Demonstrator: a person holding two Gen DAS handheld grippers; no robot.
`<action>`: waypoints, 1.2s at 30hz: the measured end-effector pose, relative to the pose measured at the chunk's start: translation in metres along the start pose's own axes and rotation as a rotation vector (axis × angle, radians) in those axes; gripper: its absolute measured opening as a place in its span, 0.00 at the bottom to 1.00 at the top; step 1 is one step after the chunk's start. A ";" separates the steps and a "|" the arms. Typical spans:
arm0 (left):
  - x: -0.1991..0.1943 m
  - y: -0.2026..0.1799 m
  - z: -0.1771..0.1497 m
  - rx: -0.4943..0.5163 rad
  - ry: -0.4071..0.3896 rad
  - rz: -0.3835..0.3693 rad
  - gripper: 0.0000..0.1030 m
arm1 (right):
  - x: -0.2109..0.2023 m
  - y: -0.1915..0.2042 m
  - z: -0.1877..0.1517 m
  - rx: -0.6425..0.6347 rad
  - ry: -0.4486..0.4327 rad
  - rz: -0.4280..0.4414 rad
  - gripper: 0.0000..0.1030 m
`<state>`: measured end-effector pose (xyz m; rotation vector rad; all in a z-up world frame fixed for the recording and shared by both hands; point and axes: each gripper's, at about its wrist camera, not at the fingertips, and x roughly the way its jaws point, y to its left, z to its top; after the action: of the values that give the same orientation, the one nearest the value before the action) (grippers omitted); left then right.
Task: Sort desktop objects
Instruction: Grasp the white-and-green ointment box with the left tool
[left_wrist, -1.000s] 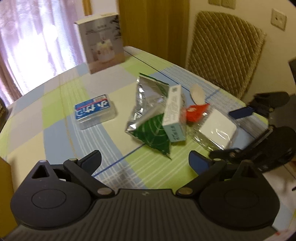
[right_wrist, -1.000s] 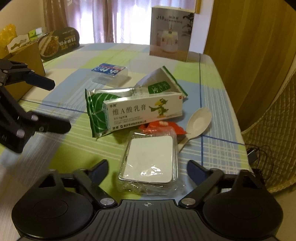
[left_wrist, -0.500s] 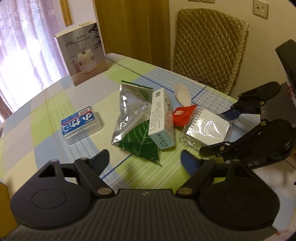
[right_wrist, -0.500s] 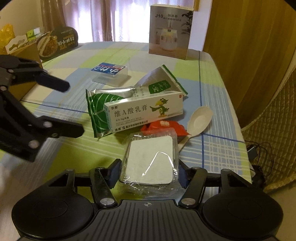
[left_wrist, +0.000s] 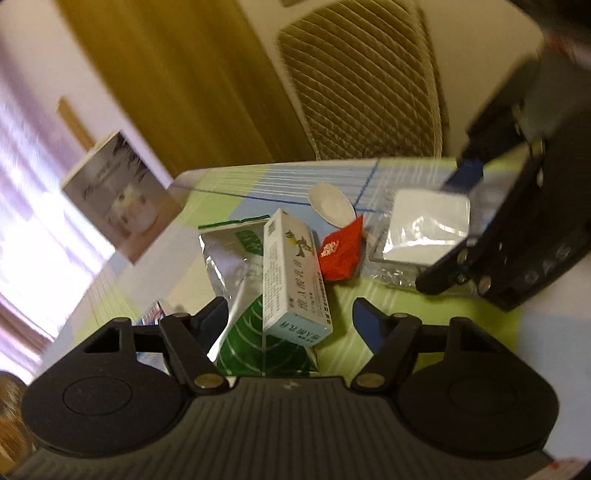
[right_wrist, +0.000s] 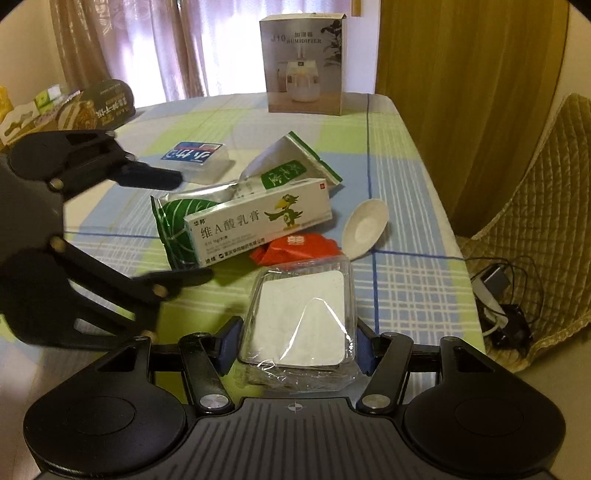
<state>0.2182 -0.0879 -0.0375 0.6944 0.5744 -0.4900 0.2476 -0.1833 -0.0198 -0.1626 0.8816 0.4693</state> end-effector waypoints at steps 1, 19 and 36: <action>0.005 -0.005 0.000 0.028 0.012 0.002 0.63 | 0.000 0.000 0.000 0.001 0.002 0.003 0.56; -0.065 -0.007 -0.029 -0.288 0.140 -0.075 0.38 | -0.016 -0.001 -0.007 0.076 0.001 0.052 0.56; -0.131 -0.031 -0.080 -0.488 0.127 -0.075 0.60 | -0.060 0.064 -0.057 0.061 0.007 0.083 0.56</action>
<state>0.0771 -0.0227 -0.0187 0.2391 0.8071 -0.3562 0.1451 -0.1648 -0.0063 -0.0719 0.9110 0.5182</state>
